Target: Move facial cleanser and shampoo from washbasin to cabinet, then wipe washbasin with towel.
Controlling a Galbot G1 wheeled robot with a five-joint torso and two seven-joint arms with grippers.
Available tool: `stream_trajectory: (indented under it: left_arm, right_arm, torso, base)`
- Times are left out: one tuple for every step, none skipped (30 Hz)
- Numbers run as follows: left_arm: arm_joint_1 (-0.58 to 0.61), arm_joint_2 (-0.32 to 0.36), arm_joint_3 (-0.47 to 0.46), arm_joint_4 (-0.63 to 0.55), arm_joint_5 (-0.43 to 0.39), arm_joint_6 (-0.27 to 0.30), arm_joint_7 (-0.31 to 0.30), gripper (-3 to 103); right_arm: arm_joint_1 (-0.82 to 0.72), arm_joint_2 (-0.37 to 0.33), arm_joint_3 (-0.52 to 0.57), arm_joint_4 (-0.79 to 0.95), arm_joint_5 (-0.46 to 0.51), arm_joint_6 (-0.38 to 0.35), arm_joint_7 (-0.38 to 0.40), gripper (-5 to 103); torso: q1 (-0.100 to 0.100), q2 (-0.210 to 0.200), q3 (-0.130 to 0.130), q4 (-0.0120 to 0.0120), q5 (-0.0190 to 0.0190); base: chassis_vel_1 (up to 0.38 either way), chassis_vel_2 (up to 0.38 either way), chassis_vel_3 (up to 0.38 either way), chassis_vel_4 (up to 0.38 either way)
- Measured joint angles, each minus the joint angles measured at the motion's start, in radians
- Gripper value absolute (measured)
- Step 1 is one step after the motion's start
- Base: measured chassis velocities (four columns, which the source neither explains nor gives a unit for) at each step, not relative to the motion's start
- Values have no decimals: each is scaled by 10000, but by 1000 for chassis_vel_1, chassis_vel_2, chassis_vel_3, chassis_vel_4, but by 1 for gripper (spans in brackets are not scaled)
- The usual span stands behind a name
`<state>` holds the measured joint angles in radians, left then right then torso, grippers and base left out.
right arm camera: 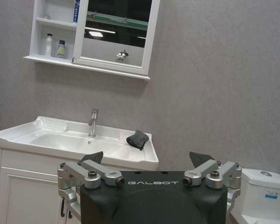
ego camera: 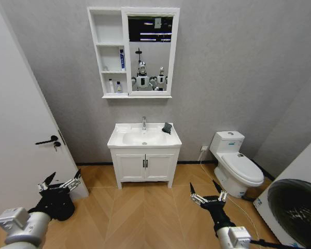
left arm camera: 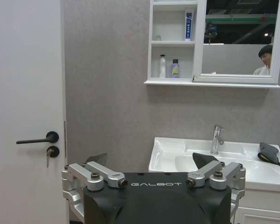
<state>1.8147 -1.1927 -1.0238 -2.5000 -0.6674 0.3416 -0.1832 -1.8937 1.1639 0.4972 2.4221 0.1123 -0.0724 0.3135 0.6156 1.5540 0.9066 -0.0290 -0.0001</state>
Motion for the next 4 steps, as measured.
stream_trajectory:
  left_arm:
    - [0,0,0,0,0,0,0,100]
    - [0,0,0,0,0,0,0,100]
    - [0,0,0,0,0,0,0,100]
    - [0,0,0,0,0,0,0,100]
  right_arm:
    - [0,0,0,0,0,0,0,100]
    - [0,0,0,-1,0,0,0,100]
    - [0,0,0,0,0,0,0,100]
    - [0,0,0,0,0,0,0,100]
  torso:
    - [0,0,0,0,1]
    - [0,0,0,0,1]
    - [1,0,0,0,0]
    - [1,0,0,0,0]
  base:
    - [0,0,0,0]
    - [0,0,0,0]
    - [0,0,0,0]
    - [0,0,0,0]
